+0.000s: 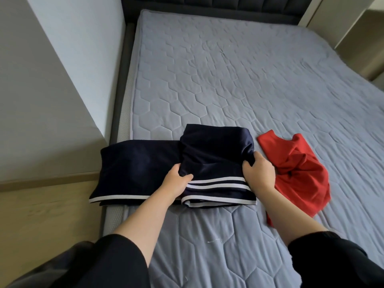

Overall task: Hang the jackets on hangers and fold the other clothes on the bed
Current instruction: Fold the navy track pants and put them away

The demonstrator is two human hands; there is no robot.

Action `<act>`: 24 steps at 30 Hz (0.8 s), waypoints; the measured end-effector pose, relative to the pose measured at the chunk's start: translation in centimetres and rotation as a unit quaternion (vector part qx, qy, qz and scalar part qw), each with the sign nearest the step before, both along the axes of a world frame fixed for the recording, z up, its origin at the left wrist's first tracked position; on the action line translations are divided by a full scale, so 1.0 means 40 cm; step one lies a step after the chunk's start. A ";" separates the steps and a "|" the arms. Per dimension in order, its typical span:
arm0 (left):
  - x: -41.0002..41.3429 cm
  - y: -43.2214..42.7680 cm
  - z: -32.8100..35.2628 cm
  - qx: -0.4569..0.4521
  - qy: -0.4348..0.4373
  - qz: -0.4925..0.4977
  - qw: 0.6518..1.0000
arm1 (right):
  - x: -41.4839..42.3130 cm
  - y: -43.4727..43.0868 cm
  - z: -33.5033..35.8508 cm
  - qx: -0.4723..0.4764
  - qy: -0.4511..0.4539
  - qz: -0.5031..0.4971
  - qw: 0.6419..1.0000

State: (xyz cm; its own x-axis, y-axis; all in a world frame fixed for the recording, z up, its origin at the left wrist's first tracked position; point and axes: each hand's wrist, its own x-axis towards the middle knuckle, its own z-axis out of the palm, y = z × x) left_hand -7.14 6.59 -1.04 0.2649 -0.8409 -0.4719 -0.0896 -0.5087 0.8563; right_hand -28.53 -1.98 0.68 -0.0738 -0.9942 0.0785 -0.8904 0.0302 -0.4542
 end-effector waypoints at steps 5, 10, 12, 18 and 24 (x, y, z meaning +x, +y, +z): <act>-0.016 0.008 -0.016 0.003 -0.123 -0.047 0.991 | 0.028 -0.035 -0.001 0.118 0.207 0.035 0.971; 0.012 0.012 -0.033 0.006 -0.070 -0.037 0.997 | 0.142 -0.084 0.029 -0.013 0.079 0.140 0.987; 0.030 0.018 -0.037 0.005 -0.050 -0.054 0.997 | 0.201 -0.111 0.038 0.012 0.060 0.178 0.982; 0.058 0.039 -0.062 0.004 -0.062 -0.077 0.995 | 0.348 -0.179 0.049 0.177 0.048 0.225 0.957; 0.077 0.062 -0.081 -0.003 -0.062 -0.099 0.993 | 0.380 -0.246 0.061 0.122 0.078 0.171 0.975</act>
State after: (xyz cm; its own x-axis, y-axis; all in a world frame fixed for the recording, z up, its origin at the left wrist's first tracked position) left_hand -4.05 9.08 -4.27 0.1506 -0.8849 -0.4407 -0.2930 -0.4658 0.8350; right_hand -13.31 -11.82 3.12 0.2588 -0.9490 -0.1803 -0.9249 -0.1896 -0.3297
